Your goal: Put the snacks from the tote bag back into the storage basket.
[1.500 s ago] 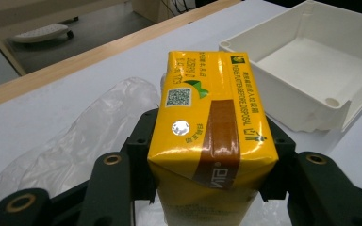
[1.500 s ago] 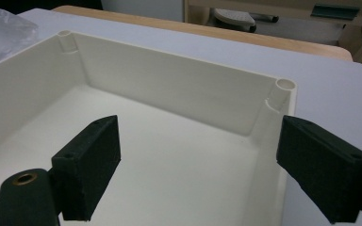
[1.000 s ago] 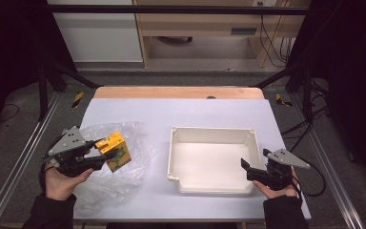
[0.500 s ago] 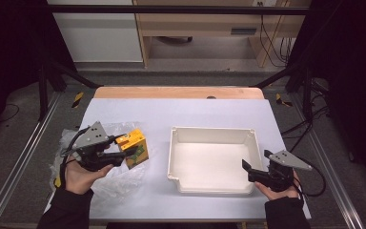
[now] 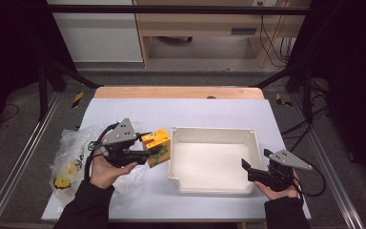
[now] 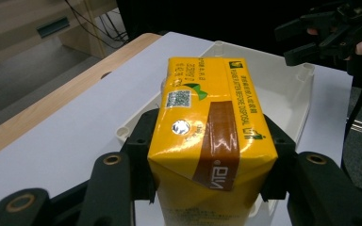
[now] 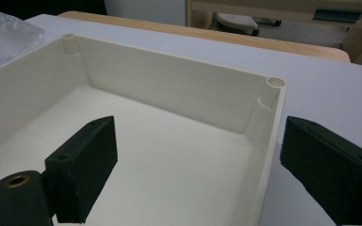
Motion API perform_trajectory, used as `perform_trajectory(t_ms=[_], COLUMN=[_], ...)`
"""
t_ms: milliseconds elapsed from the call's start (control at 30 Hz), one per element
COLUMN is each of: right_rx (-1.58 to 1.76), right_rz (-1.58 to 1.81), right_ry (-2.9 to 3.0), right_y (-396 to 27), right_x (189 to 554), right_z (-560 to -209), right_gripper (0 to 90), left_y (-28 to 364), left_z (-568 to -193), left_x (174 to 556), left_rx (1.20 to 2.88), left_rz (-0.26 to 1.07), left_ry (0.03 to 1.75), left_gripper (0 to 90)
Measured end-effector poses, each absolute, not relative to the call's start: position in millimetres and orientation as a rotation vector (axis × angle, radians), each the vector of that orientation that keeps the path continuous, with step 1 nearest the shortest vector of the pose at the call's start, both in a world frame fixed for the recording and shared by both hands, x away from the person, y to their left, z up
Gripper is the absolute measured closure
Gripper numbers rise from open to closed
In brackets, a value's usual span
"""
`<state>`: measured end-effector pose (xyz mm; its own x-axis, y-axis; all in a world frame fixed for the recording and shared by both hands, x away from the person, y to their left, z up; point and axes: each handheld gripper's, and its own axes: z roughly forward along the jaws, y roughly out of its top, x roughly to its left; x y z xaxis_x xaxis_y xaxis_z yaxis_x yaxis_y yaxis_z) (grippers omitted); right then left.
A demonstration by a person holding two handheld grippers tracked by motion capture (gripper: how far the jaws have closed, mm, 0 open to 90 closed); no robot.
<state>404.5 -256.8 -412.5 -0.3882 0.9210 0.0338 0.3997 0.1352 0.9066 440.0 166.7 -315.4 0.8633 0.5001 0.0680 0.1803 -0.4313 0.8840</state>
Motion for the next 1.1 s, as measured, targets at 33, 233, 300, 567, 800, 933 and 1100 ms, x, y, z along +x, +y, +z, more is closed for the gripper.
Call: perform_trajectory(t_ms=[33, 233, 300, 567, 800, 933, 1100], right_rx=[1.264, 1.263, 1.268, 1.264, 1.263, 1.259, 1.257], right_rz=[1.219, 1.222, 1.224, 1.230, 1.227, 1.225, 1.228], right_ry=[1.863, 1.869, 1.868, 1.867, 1.881, 1.881, 1.878], right_y=[-257, -256, -256, -256, -254, -253, -254], right_x=[405, 405, 406, 406, 407, 408, 408], right_z=[-412, -413, -414, -413, -415, -415, -414], right_gripper=[11.9, 11.9, 11.9, 11.8, 11.7, 11.7, 11.7], left_y=[162, 144, 138, 115, 104, 99, 94], left_z=[-316, -316, -317, -321, -327, -332, -337], left_x=[441, 444, 446, 451, 454, 457, 458], left_rx=[2.019, 2.022, 2.025, 2.046, 2.047, 2.053, 2.064], left_rz=[0.391, 0.369, 0.360, 0.329, 0.295, 0.277, 0.260], left_ry=[0.488, 0.450, 0.438, 0.395, 0.366, 0.350, 0.332], left_gripper=[50.5, 50.5, 50.5, 50.5, 50.5, 50.5, 50.5])
